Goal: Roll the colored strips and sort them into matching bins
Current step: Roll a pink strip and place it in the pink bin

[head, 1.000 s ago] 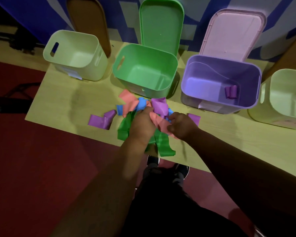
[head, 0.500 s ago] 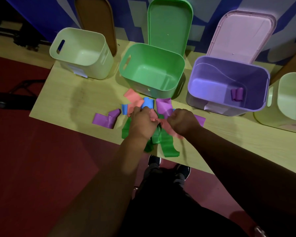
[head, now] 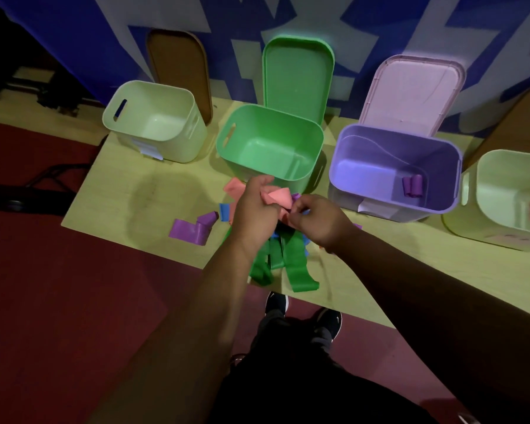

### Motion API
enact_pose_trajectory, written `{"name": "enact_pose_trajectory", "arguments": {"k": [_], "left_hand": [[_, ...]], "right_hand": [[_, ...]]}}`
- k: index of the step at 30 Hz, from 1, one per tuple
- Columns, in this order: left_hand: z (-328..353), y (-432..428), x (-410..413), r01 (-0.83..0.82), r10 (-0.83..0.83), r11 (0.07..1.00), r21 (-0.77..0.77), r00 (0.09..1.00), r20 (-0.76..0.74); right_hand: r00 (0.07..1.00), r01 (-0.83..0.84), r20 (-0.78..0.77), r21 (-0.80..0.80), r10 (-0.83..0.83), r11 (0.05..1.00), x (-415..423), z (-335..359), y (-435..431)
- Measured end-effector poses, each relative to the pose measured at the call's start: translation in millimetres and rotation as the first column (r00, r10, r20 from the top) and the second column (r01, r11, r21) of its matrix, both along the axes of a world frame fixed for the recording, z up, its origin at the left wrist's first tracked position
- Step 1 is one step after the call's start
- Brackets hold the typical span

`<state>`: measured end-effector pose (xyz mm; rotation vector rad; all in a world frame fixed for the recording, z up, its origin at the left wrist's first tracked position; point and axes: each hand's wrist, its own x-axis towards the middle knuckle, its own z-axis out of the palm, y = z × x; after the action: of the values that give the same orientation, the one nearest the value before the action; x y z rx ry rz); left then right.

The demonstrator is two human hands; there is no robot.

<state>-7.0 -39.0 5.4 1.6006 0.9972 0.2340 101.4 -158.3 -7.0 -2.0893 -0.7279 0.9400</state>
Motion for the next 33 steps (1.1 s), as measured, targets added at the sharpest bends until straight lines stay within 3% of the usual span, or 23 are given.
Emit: {"name": "enact_pose_trajectory", "arguments": {"k": [4, 8, 11, 14, 17, 20, 25, 28, 33], "left_hand": [[26.1, 3.2, 15.8, -0.047, 0.055, 0.997, -0.062, 0.991, 0.125], [67.5, 3.1, 40.1, -0.075, 0.128, 0.981, -0.176, 0.943, 0.309], [106.6, 0.7, 56.5, -0.026, 0.121, 0.974, -0.224, 0.896, 0.427], [148.2, -3.8, 77.1, 0.036, 0.095, 0.97, -0.241, 0.854, 0.511], [186.8, -11.3, 98.0, 0.105, 0.039, 0.97, -0.221, 0.825, 0.564], [218.4, -18.8, 112.6, 0.146, -0.037, 0.978, -0.147, 0.82, 0.571], [256.5, -28.9, 122.2, 0.256, -0.267, 0.962, 0.092, 0.819, 0.508], [268.6, -35.2, 126.2, 0.306, -0.38, 0.924, 0.229, 0.804, 0.457], [290.0, -41.5, 137.8, 0.373, -0.466, 0.873, 0.315, 0.829, 0.308]], "right_hand": [[0.997, 0.062, -0.041, 0.02, -0.061, 0.998, 11.7, 30.7, -2.6], [0.989, 0.143, -0.058, 0.145, -0.136, 0.979, 23.2, 71.6, -11.2], [0.962, 0.252, -0.17, 0.235, -0.215, 0.939, 32.4, 105.2, -15.2], [0.952, 0.298, -0.156, 0.282, -0.262, 0.912, 47.7, 143.5, -16.6], [0.933, 0.341, -0.24, 0.347, -0.268, 0.874, 64.1, 180.1, -21.8], [0.92, 0.382, -0.258, 0.416, -0.295, 0.826, 82.8, 215.9, -23.9], [0.752, 0.623, -0.566, 0.441, -0.339, 0.646, 114.2, 267.3, -25.4], [0.799, 0.599, -0.485, 0.591, -0.355, 0.541, 122.7, 283.3, -34.4], [0.828, 0.54, -0.283, 0.637, -0.484, 0.551, 130.0, 309.9, -37.9]]}}
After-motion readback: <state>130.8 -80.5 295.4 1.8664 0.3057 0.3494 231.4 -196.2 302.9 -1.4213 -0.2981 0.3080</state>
